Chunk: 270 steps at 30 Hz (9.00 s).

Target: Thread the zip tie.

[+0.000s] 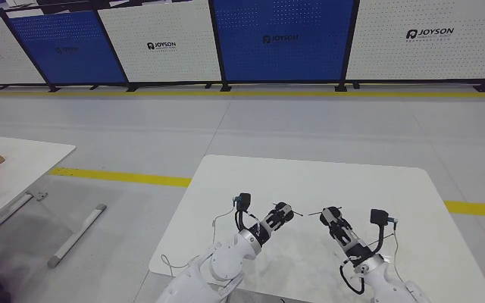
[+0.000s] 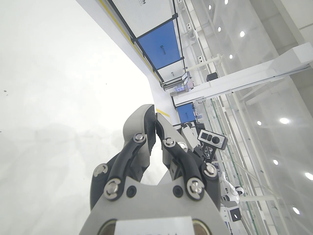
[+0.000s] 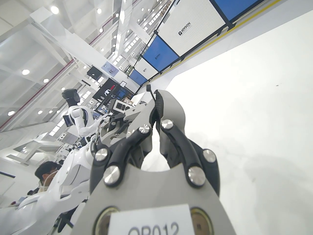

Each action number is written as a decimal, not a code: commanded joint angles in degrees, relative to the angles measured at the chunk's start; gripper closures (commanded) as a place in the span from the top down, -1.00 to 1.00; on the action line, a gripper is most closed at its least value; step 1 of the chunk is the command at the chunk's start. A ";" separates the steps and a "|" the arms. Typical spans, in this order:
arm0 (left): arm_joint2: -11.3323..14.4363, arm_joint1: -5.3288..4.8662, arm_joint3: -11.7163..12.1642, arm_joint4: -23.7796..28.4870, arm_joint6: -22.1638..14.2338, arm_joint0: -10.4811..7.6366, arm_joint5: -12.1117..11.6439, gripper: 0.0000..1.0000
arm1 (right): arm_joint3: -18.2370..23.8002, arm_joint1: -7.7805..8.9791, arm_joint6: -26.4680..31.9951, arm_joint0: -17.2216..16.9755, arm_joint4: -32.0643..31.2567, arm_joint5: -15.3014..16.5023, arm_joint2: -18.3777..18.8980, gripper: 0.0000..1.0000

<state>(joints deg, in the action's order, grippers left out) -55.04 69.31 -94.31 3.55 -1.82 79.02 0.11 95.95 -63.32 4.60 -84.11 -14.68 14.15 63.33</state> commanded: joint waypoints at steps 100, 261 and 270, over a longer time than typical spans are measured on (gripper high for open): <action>0.00 0.00 0.00 0.00 0.00 0.00 0.00 -1.00 | -1.98 -4.28 5.86 0.88 -2.71 -1.68 1.79 -1.00; -0.68 0.86 0.28 7.05 -0.78 0.48 -4.34 -1.00 | -5.32 -7.85 6.17 1.90 2.17 0.90 2.06 -1.00; -0.87 1.00 0.68 6.00 0.27 0.14 -4.07 -1.00 | -5.63 -7.93 5.81 1.96 2.31 0.65 2.32 -1.00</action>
<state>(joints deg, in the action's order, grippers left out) -55.91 70.31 -93.62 9.51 -1.52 79.16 -3.95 90.32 -71.25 10.41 -82.16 -12.38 14.80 65.65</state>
